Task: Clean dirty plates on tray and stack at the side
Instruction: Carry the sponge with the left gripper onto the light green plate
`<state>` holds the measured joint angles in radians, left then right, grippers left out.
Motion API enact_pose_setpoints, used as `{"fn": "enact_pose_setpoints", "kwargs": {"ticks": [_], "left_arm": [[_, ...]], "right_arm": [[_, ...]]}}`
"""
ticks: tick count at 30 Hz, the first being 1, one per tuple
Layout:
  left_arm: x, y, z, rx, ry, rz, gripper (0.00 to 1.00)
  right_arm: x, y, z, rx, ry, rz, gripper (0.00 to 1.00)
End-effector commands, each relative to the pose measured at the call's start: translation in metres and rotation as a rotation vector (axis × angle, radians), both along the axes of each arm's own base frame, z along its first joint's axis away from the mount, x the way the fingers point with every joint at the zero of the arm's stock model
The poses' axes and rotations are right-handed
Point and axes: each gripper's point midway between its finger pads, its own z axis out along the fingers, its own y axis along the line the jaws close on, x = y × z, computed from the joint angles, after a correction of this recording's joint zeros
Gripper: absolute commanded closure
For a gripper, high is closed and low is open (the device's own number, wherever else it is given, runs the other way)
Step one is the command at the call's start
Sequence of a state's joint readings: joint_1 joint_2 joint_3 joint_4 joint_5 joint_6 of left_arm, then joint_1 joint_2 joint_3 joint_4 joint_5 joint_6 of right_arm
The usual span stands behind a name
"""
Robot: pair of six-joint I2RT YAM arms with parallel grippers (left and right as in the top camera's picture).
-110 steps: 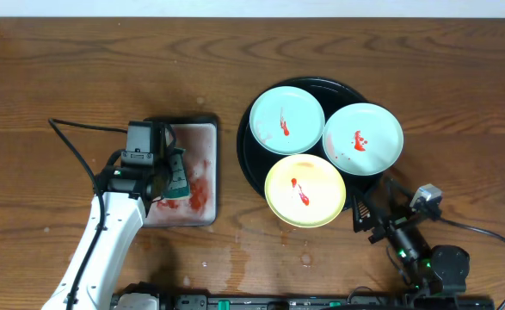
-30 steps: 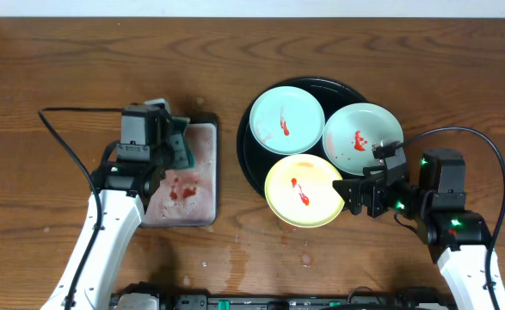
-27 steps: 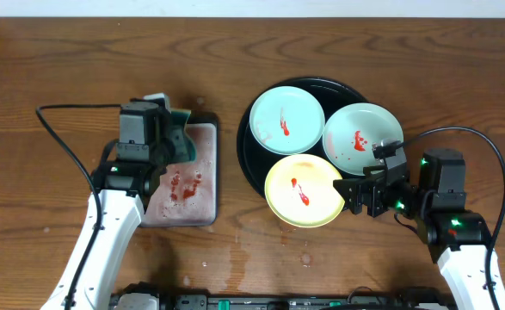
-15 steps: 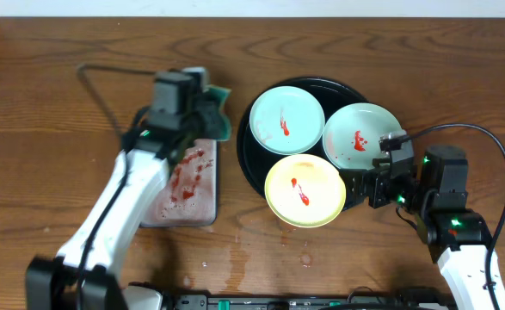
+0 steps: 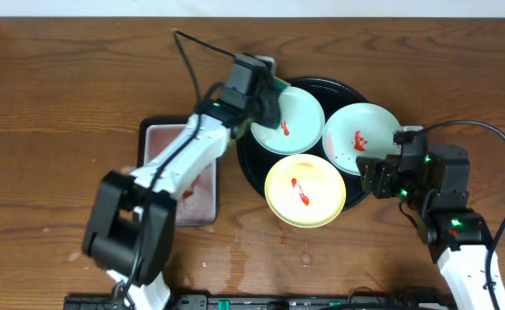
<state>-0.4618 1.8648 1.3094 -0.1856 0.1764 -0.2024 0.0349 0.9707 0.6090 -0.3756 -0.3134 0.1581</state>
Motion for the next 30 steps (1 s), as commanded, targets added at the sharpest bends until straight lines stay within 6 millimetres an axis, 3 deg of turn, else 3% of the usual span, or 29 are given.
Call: {"fn": "enact_pose_setpoints", "kwargs": {"ticks": [1, 5, 12, 17, 22, 30], "left_arm": [[0.014, -0.005, -0.003, -0.029, -0.001, 0.061, 0.93], [0.011, -0.008, -0.021, -0.029, 0.043, 0.063, 0.93], [-0.001, -0.035, -0.024, -0.058, 0.054, -0.006, 0.93], [0.006, -0.049, -0.034, -0.101, 0.046, 0.024, 0.93], [0.018, -0.051, -0.044, -0.163, 0.054, 0.087, 0.93], [0.010, -0.037, -0.075, -0.125, 0.158, 0.140, 0.93]], "right_arm": [[0.009, -0.006, 0.015, -0.003, -0.043, -0.041, 0.37], [0.009, -0.006, 0.014, -0.004, -0.043, -0.041, 0.39], [0.012, -0.007, 0.001, -0.009, 0.002, -0.044, 0.40], [0.013, -0.003, -0.011, 0.010, 0.053, -0.048, 0.41], [0.011, -0.001, -0.012, 0.014, 0.056, -0.040, 0.41], [0.011, -0.001, -0.012, 0.014, 0.056, -0.040, 0.41]]}}
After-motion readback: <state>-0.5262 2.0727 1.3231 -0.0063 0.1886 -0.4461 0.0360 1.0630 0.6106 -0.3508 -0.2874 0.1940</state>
